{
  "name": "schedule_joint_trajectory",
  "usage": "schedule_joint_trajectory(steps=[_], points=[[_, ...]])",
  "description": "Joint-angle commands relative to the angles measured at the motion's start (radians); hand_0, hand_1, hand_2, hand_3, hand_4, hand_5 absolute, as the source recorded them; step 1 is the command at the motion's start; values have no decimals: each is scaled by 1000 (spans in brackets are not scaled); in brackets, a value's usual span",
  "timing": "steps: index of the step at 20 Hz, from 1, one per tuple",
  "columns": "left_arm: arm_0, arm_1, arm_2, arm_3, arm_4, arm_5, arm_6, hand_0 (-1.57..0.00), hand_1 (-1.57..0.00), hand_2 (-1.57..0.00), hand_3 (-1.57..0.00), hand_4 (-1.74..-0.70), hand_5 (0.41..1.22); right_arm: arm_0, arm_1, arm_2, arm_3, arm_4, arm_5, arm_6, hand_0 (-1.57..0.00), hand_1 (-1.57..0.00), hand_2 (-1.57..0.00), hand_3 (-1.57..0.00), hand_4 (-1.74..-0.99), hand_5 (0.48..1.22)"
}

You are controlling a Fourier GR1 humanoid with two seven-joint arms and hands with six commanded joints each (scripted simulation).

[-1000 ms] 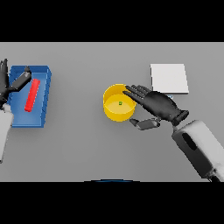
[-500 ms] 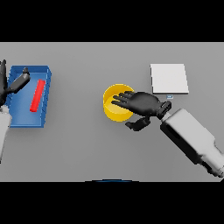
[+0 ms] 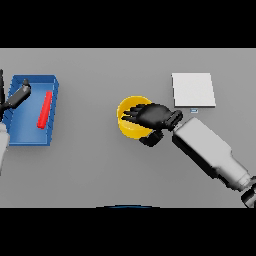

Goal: Pick up the red beaker and tilt it to pour out 1 green nut into yellow bowl. Pick up the yellow bowl and place it on the metallic measuring scale.

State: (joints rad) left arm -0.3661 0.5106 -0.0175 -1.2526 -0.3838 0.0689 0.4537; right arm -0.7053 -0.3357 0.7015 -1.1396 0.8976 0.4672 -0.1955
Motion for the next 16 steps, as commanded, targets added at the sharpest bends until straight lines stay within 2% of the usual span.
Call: schedule_joint_trajectory(steps=[1, 6, 8, 9, 10, 12, 14, 16], points=[[-7, -3, -2, 6, -1, -1, 9, 1, 1, 1, 1, -745, 699, -10, 13, 2, 20, 0, 5, 7, 1, 1, 1, 1, -1265, 740], [-34, -3, 0, 43, -10, 9, 1, 1, 1, 1, 1, -745, 699, -23, 29, 1, 55, -14, 53, 28, 1, 1, -23, -72, -1289, 758], [-22, -2, -3, 24, -9, 5, 2, 1, 1, 1, 1, -750, 701, -10, 36, -10, 44, -29, 90, 66, -26, -36, -71, -141, -1302, 805], [-28, -2, 1, 31, -6, 5, 3, 1, 1, 1, 1, -752, 701, -2, 36, -5, 38, -22, 83, 84, -161, -135, -147, -182, -1321, 839], [-23, -4, -1, 27, -6, 5, 11, 1, 1, 1, 1, -754, 700, -7, 31, -2, 47, -21, 73, 53, -443, -422, -375, -236, -1351, 915], [-18, -4, -1, 38, -6, 5, -2, 1, 1, 1, 1, -755, 704, -9, 28, -8, 41, -34, 90, 30, -849, -836, -806, -399, -1463, 1025], [-24, -3, 0, 33, -7, 7, -4, 1, 1, 1, 1, -756, 701, -10, 27, -4, 45, -42, 103, 27, -1109, -1100, -1081, -706, -1557, 1096], [-29, -8, -7, 39, -13, 8, 5, 1, 1, 1, 1, -751, 698, -9, 21, -3, 30, -51, 126, 40, -1275, -1270, -1176, -1007, -1623, 1141]])
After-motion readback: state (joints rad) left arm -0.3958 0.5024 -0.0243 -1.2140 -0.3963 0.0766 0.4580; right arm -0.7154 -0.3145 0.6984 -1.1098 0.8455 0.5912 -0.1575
